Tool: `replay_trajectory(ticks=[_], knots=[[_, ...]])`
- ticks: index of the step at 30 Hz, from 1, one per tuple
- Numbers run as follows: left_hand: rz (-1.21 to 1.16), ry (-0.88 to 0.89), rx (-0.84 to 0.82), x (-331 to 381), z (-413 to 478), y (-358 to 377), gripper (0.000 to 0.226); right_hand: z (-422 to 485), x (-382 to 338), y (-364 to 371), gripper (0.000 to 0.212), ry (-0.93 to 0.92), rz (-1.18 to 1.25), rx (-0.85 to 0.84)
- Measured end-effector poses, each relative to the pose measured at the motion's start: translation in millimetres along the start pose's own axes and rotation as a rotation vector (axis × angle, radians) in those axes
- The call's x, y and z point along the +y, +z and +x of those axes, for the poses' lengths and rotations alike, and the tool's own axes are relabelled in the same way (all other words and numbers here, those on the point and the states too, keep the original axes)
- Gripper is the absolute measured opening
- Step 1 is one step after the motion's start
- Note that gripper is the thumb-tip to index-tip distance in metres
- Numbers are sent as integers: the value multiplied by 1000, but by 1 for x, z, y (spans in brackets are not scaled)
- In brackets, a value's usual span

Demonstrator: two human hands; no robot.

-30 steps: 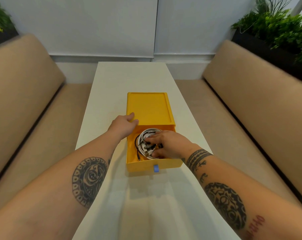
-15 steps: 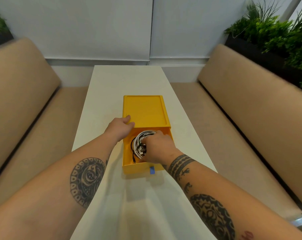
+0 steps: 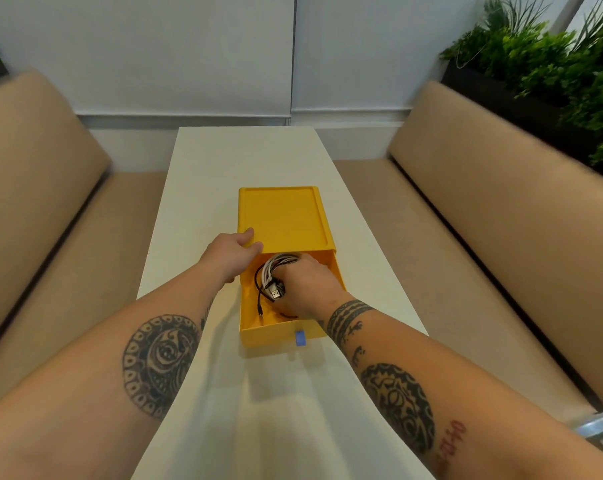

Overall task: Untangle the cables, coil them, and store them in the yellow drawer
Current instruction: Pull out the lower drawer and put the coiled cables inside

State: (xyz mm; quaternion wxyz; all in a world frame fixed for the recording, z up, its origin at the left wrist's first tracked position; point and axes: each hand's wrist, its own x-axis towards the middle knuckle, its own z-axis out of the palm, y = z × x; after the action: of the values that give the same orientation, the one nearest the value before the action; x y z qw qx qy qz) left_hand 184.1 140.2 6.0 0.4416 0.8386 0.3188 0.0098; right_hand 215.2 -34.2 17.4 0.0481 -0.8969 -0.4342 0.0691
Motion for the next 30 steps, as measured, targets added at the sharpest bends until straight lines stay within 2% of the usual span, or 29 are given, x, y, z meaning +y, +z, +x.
replay_trajectory(ticks=[3,7,9,11,16,24,30], knots=[[-5,-7,-1,1,0,0,57,2,3,3,48,1,-8,-3],[-14,-7,-9,1,-2,-1,57,-3,15,-6,76,-19,138,-114],[-12,-4,-11,2,-4,-1,57,-10,25,-15,83,-68,164,-114],[-9,0,-14,3,-5,-2,57,-16,35,-24,81,-95,129,-99],[0,4,-19,3,-6,-3,57,-22,55,-26,74,-159,-187,-111],[-3,6,-9,4,-6,-2,57,-7,57,-4,71,-200,-253,-1],[-2,-5,-18,4,-6,-3,58,-1,53,2,73,-134,-202,54]])
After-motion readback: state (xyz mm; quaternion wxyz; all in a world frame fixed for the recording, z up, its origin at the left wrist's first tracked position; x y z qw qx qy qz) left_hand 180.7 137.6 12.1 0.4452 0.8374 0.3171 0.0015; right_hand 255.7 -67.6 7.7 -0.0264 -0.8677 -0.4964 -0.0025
